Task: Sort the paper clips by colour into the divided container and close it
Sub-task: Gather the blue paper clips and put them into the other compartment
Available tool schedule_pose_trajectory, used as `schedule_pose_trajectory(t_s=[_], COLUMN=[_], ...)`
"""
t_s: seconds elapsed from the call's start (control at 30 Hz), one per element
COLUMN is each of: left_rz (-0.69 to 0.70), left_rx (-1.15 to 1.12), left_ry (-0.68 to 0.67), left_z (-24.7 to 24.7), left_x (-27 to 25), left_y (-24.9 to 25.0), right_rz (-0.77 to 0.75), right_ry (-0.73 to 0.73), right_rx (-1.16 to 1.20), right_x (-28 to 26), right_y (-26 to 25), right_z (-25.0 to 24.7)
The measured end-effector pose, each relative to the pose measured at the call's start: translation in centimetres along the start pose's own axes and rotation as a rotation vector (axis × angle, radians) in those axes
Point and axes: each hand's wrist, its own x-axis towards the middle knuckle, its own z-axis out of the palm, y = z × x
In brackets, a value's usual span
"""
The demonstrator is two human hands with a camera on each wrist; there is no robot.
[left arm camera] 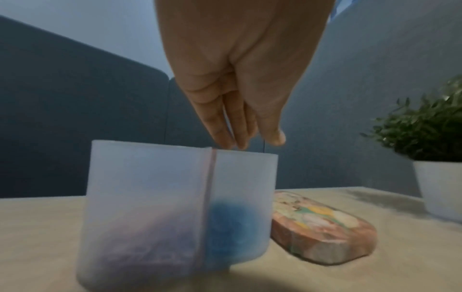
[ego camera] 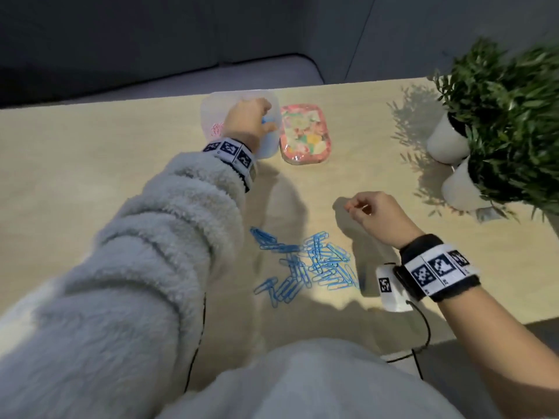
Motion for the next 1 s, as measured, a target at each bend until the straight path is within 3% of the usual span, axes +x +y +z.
schedule_pose_trajectory(t_s=[0.1, 0.13, 0.23, 0.3, 0.43, 0.6, 0.73, 0.87, 1.0], left_rz=[0.198, 0.225, 0.143, 0.089, 0.111, 0.130, 0.158, 0.193, 0.231], left_rx=[-0.061, -0.043, 0.077, 0.144, 0.254, 0.241, 0.163, 0.180, 0.239], left_ry=[0.123, 0.086, -0.227, -0.371, -0.473, -0.380, -0.281, -0.368, -0.433], left_z=[1.4, 2.2, 4.8, 6.4, 8.8, 10.1, 9.0, 8.5, 8.9], left_x=[-4.1, -6.0, -12.4, -16.1, -20.9, -21.7, -21.6, -21.1, -21.1], left_y=[-0.5, -0.9, -2.6, -3.2, -2.3, -1.1, -2.3, -4.4, -4.1], right_rz=[0.132, 0.166, 0.191, 0.140, 0.017, -0.131, -0.070, -0.017, -0.095], right_ry=[-0.082, -0.143, -0.293, -0.265, -0.195, -0.221, -0.183, -0.254, -0.268], right_rx=[-0.028, -0.064, -0.185, -0.187, -0.137, -0.113, -0.229, -0.358, -0.379], right_x=[-3.5, -4.5, -7.0, -7.6, -6.7, -5.4, -4.5, -3.9, -4.4], right_y=[2.9, 3.8, 4.8, 4.5, 2.3, -1.1, -1.3, -1.9, -3.4], right_z=[0.5, 0.9, 2.7, 4.2, 6.6, 8.4, 6.6, 6.7, 9.4])
